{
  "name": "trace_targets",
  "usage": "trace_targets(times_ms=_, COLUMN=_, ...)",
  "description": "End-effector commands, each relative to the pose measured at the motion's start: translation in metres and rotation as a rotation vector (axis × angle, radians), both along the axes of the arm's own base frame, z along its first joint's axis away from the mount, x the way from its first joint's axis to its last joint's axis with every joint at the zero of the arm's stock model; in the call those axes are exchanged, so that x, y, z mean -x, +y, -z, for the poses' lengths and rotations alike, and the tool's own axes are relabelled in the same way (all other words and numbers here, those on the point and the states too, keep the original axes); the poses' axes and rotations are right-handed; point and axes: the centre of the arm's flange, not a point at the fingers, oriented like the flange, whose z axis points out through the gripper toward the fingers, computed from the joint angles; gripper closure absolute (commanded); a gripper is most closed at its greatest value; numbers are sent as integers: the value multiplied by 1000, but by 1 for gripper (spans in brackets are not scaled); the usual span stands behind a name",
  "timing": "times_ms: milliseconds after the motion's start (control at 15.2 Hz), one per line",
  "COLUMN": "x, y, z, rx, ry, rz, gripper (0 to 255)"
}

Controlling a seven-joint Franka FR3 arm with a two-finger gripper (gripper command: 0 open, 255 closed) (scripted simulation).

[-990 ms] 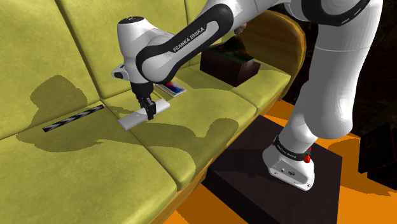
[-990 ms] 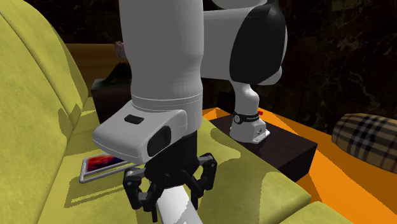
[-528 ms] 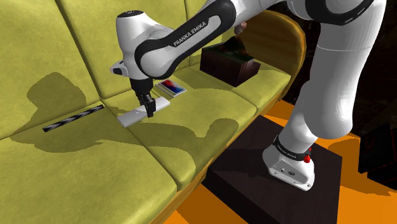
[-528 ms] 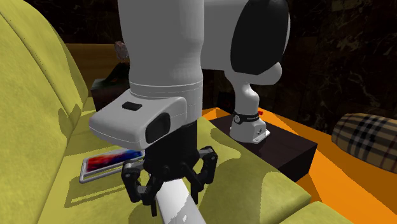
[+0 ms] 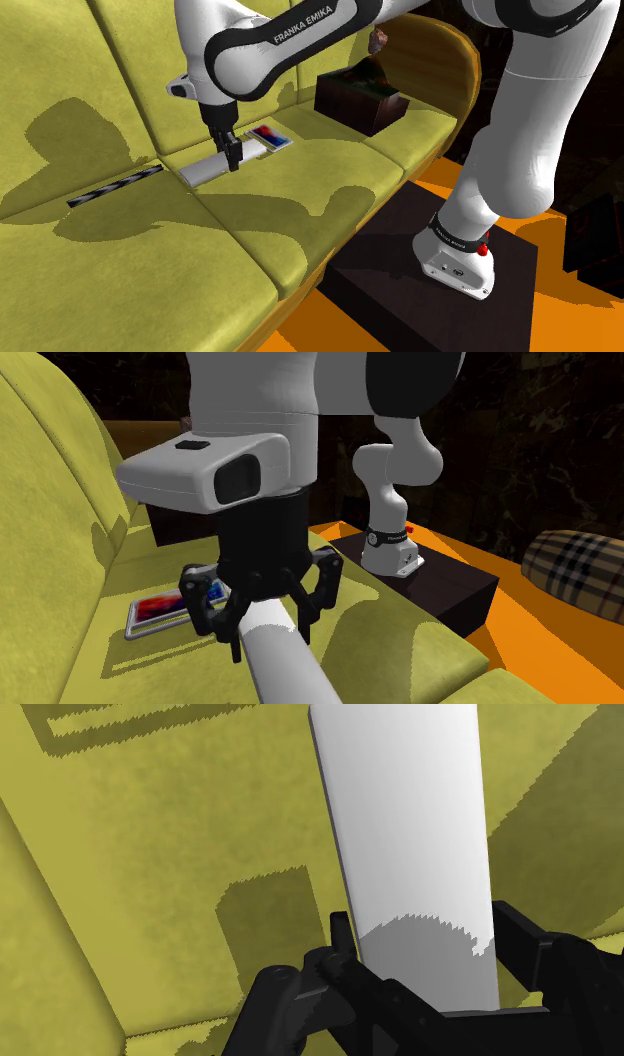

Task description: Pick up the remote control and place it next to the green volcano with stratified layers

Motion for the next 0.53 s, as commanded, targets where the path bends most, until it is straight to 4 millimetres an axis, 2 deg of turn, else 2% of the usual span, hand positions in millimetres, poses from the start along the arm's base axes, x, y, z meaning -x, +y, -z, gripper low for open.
trace_targets(times_ms=0, x=1, y=0, z=-11, rx=0, ry=0, rz=0, gripper=255)
trace_targets(times_ms=462, x=1, y=0, z=-48, rx=0, ry=0, rz=0, gripper=255)
